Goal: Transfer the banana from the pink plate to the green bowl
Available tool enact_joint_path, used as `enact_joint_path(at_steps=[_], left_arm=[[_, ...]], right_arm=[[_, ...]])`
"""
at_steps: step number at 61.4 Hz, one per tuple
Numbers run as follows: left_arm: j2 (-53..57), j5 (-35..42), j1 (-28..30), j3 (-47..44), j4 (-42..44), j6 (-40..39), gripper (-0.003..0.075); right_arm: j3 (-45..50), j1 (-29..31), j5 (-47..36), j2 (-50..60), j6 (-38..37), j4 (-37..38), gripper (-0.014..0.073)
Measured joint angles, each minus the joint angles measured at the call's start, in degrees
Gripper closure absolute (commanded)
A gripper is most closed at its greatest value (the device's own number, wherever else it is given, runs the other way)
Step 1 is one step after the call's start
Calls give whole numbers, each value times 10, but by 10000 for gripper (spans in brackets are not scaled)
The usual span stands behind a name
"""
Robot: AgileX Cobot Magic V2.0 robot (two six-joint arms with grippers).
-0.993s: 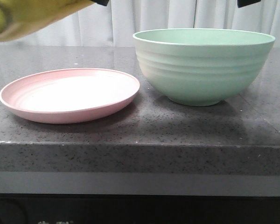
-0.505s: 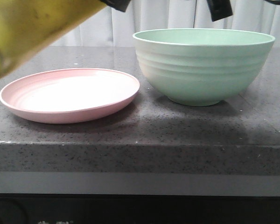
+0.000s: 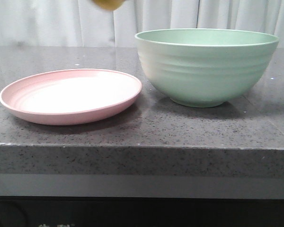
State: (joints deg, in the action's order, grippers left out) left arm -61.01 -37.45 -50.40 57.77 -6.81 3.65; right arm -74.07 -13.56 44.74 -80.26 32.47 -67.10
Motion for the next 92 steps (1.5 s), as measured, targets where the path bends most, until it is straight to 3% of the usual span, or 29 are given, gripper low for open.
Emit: enact_joint_path(at_steps=[11,20,33,60,66,75,81,86,92], left_arm=[[0,0,0,0,1,0,82],[0,0,0,0,1,0,82],[0,-4,0,0,1,0,82],[0,-6,0,0,1,0,82],[0,-6,0,0,1,0,82],[0,-6,0,0,1,0,82],[0,-6,0,0,1,0,116],[0,-6,11,0,1,0,193],[0,-6,36,0,1,0,356]], right_arm=[[-70,55,7,-6,0,126,496],[-104,65,-2,-44,0,228,495],[-108,65,-22,-126,0,260,482],[-108,60,-32,-178,0,263,77],[-109,60,-32,-178,0,266,34],[-109,60,-17,-162,-6,301,34],[-109,60,4,-135,-55,341,64],[-110,60,23,-104,-123,389,176],[-111,60,51,-73,-219,460,350]])
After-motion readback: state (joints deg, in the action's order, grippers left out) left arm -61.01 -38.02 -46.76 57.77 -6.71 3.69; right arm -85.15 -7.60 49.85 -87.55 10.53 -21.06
